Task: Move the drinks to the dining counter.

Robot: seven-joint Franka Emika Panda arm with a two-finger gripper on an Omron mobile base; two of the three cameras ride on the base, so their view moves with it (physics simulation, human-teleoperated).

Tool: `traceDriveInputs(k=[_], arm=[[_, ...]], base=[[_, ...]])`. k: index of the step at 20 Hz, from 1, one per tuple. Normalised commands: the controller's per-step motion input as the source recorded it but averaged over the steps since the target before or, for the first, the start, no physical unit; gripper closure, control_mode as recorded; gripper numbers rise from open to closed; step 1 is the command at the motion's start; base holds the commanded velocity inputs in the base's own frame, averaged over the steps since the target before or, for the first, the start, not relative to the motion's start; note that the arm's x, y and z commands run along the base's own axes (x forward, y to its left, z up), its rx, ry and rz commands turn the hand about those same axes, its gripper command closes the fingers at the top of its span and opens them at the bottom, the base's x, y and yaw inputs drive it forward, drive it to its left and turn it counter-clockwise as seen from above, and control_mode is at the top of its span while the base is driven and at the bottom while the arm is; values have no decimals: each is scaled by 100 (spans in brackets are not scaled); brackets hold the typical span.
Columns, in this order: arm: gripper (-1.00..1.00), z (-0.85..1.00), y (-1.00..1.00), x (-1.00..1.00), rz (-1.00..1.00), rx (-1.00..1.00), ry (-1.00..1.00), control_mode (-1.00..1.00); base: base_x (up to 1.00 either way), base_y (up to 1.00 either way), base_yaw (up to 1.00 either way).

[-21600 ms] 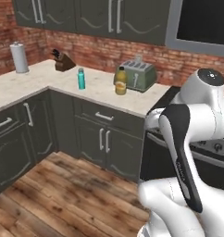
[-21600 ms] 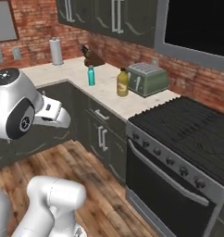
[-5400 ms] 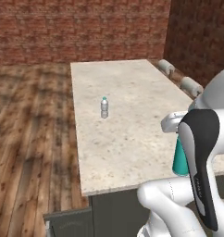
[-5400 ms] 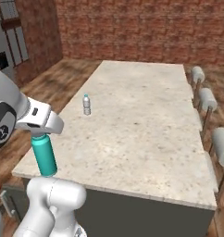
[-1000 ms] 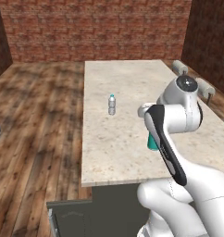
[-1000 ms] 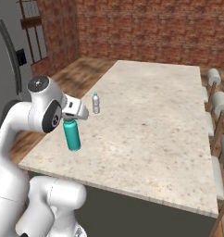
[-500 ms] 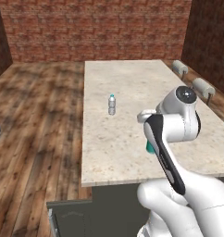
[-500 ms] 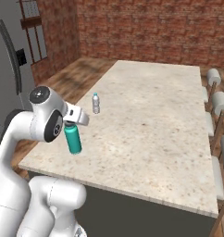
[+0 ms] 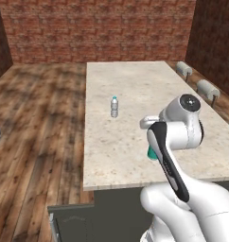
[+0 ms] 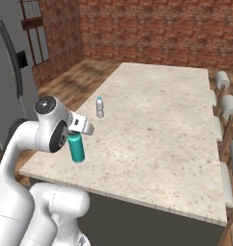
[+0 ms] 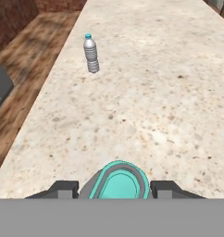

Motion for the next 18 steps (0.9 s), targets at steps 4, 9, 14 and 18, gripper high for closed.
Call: traceDriveInputs(k=[4,9,14,18], arm=[[100,-24,0,6,0,2,0,-100],[100,-27,0,7,0,2,0,-100],[100,-25,0,8,0,2,0,-100],[100,-23,0,6,0,2,-2,-100]], base=[[0,0,0],[0,0,0],[0,0,0],[0,0,0]])
